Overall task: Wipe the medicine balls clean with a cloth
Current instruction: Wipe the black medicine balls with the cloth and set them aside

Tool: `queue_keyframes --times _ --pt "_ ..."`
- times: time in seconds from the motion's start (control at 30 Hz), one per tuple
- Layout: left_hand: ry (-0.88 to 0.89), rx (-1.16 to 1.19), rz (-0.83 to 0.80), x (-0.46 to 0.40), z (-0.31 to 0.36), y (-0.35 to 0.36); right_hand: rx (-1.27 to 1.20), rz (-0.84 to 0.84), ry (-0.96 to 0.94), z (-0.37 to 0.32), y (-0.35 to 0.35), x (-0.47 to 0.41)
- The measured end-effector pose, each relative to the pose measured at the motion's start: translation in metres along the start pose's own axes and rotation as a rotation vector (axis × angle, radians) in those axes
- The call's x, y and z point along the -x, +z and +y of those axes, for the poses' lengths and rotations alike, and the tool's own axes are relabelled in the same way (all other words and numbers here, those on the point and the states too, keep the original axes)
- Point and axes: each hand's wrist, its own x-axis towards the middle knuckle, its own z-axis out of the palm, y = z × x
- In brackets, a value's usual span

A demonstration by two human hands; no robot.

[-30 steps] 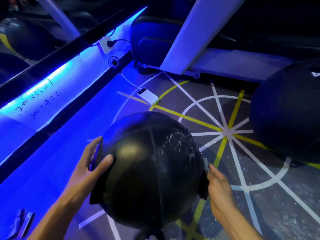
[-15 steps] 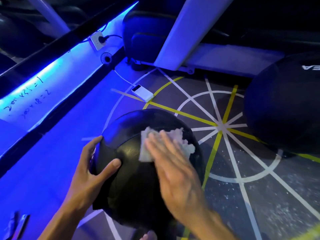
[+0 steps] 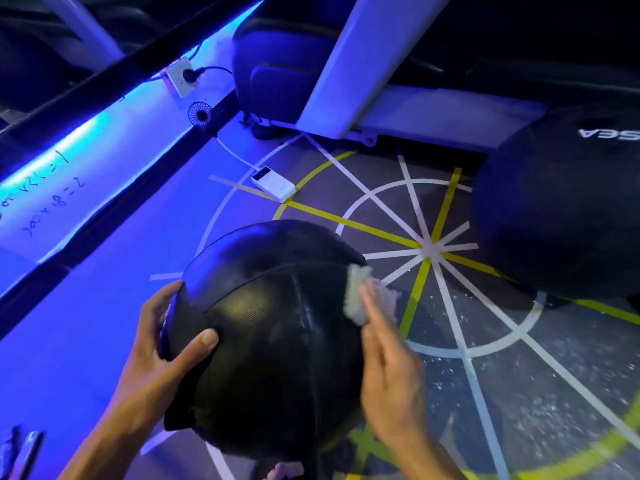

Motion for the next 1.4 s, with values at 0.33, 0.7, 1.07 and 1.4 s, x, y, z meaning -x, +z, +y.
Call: queue_keyframes --times 0.33,0.7,1.07,1.4 --pt "0.021 -0.011 -0.002 0.004 0.006 0.011 0.039 -0.122 -0.223 -0.039 0.012 -0.012" --pt "0.030 -0.066 -0.027 0.008 0.009 0.017 0.126 -0.203 -0.335 -0.052 0.016 -0.047" --pt "0.054 -0.162 -0.037 0.011 0.007 0.020 0.173 -0.167 0.015 -0.032 -0.011 -0.083" --pt "0.036 -0.152 -0.049 0.013 0.000 0.016 0.299 -0.248 0.193 -0.004 -0.021 -0.121"
